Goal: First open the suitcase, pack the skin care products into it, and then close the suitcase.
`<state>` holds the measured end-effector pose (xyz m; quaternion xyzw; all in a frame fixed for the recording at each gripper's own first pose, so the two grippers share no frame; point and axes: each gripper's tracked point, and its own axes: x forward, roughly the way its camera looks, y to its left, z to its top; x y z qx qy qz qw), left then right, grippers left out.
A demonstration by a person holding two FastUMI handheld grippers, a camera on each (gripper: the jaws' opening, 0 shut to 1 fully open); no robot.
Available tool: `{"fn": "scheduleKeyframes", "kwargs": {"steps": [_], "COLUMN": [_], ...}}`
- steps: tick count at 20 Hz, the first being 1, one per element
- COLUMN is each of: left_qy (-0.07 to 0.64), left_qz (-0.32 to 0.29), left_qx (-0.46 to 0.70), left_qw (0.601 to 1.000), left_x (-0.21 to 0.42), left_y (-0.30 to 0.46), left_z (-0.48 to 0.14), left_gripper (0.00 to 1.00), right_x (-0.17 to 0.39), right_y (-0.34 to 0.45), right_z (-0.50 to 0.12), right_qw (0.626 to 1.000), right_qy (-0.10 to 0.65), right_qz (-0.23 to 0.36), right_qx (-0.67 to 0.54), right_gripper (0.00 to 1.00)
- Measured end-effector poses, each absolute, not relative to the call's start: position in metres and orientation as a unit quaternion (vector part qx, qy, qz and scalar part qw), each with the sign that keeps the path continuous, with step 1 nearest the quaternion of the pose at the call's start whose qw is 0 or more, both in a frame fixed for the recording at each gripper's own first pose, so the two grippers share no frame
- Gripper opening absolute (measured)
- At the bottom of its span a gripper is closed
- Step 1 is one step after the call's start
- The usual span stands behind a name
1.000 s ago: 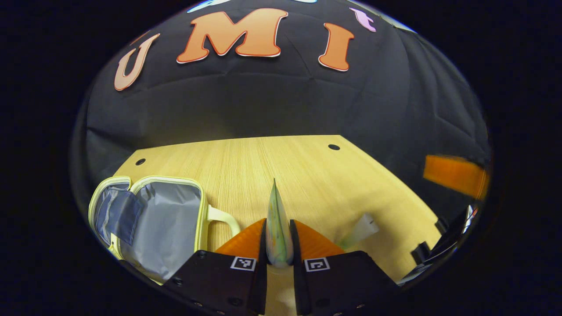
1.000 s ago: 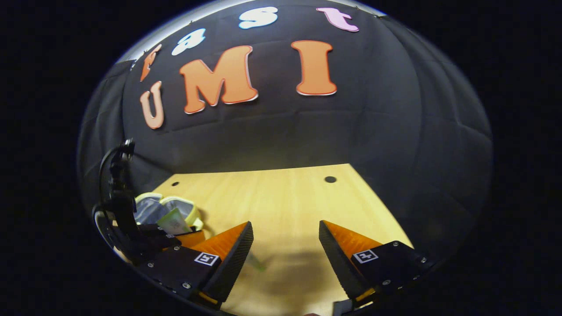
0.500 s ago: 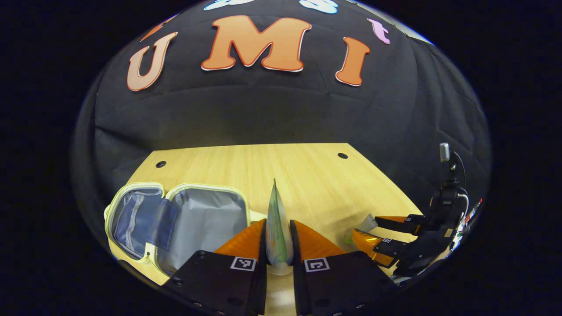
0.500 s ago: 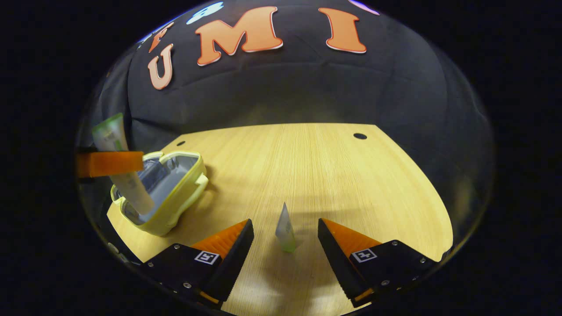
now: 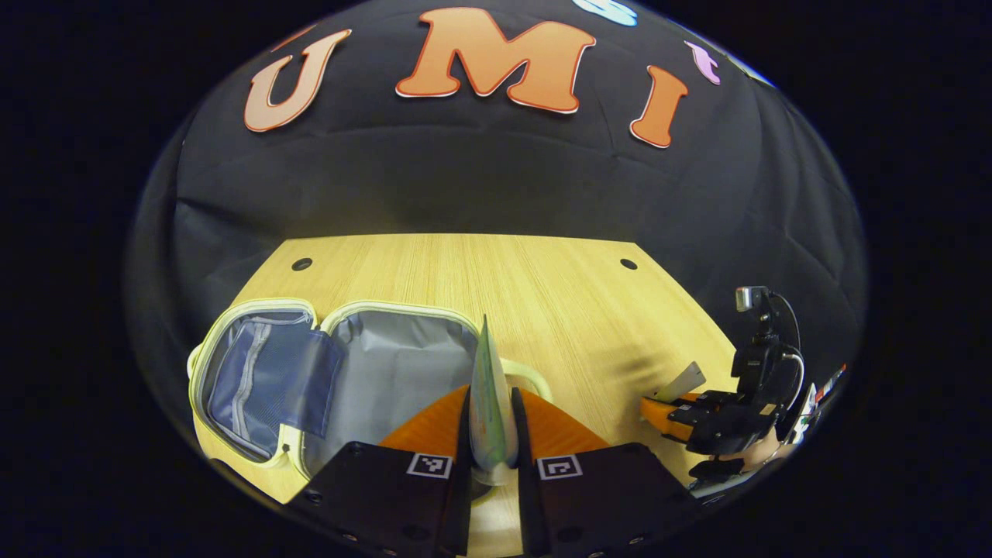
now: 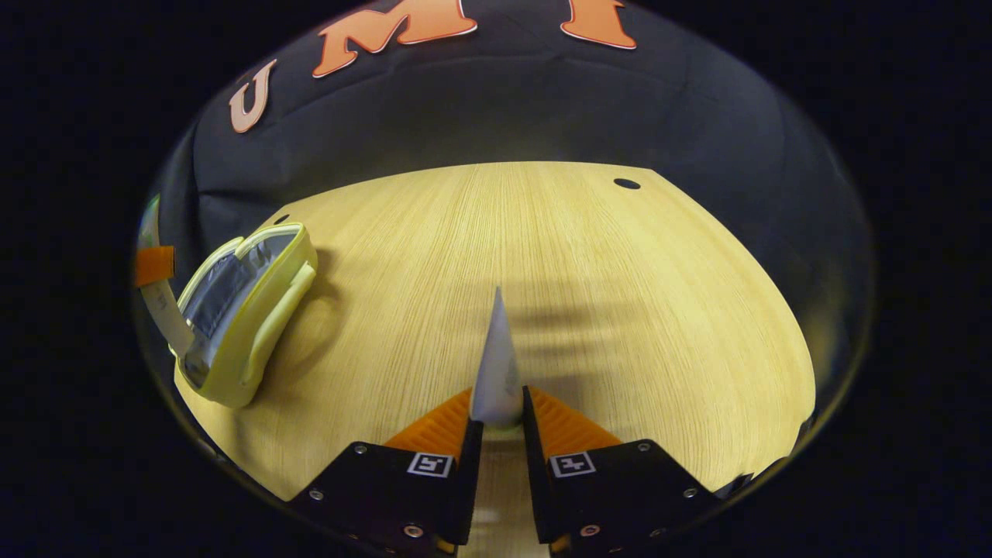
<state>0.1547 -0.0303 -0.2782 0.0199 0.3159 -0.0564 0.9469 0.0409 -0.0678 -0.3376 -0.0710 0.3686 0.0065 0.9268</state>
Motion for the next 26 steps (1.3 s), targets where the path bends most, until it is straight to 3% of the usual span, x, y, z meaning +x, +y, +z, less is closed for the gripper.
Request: {"fn": "scheduleKeyframes", "kwargs": {"steps": [8, 9, 10, 16, 21, 22, 23, 26], "left_qy": [0.454, 0.477, 0.501, 0.63, 0.649, 0.652, 0.652, 0.65], "left_qz": [-0.09, -0.092, -0.098, -0.131, -0.117, -0.115, -0.115, -0.123], "left_qx": [0.058, 0.069, 0.078, 0.064, 0.073, 0.07, 0.069, 0.056], "left_qw": [0.885, 0.871, 0.857, 0.763, 0.748, 0.746, 0.746, 0.748], "left_x": [0.152, 0.154, 0.155, 0.164, 0.19, 0.189, 0.189, 0.188], "left_y": [0.053, 0.065, 0.074, 0.086, 0.088, 0.089, 0.09, 0.085], "left_z": [-0.268, -0.273, -0.28, -0.335, -0.367, -0.369, -0.371, -0.368], "left_gripper": [0.25, 0.26, 0.25, 0.26, 0.26, 0.26, 0.27, 0.32], "right_x": [0.022, 0.022, 0.02, 0.001, -0.015, -0.018, -0.018, -0.018], "right_y": [-0.019, -0.011, -0.005, 0.021, 0.026, 0.027, 0.029, 0.032], "right_z": [-0.285, -0.28, -0.276, -0.277, -0.273, -0.272, -0.27, -0.267], "right_qw": [0.922, 0.923, 0.924, 0.918, 0.916, 0.915, 0.915, 0.914], "right_qy": [0.386, 0.383, 0.381, 0.394, 0.398, 0.399, 0.399, 0.402], "right_qz": [0.019, 0.019, 0.017, -0.01, -0.033, -0.036, -0.04, -0.047], "right_qx": [-0.002, 0.01, 0.019, 0.045, 0.034, 0.034, 0.036, 0.033], "right_gripper": [0.3, 0.35, 0.3, 0.3, 0.3, 0.25, 0.3, 0.3]}}
